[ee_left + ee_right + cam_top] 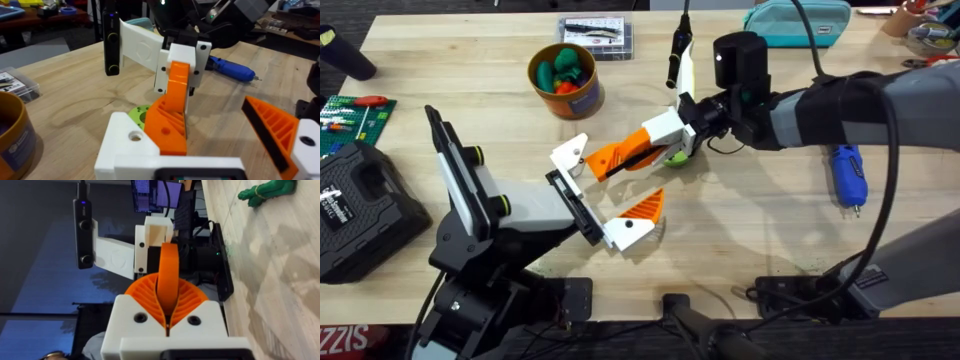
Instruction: Pick up the gripper from the table and insert it into the empty holder that is missing its gripper. Then pick up a screw, insert it into the mounting hole, and use the screwdriver to tighten it. Finally, clean up the table by picking up the vegetable and placing it into the bucket.
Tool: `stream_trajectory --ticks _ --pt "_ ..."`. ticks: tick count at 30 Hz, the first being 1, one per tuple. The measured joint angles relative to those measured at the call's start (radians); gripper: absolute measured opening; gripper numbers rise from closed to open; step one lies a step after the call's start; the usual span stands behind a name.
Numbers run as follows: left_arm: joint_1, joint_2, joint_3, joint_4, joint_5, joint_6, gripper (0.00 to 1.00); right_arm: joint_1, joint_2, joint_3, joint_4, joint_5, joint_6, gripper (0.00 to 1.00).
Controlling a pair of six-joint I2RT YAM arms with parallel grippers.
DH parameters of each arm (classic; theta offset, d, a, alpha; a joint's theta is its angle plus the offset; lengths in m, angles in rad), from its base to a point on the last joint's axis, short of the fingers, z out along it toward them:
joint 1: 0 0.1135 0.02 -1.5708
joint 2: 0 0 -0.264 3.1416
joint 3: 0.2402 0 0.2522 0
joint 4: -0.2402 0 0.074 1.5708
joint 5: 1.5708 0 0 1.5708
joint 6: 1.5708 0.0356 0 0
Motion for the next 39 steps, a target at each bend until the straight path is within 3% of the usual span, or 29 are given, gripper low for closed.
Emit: stream_trajectory --ticks 11,19,39 --pt "0.001 0.000 0.000 0.000 -0.003 0.000 0.986 -0.022 0.008 0.001 -0.010 -0.026 0.076 0.010" --pt "0.001 0.000 0.000 0.000 -0.004 0.001 0.986 -0.021 0.008 0.049 0.078 -0.029 0.140 0.011" --pt "0.002 0.000 0.000 -0.001 -0.036 -0.010 0.986 0.058 0.008 0.058 0.084 0.095 0.146 0.011"
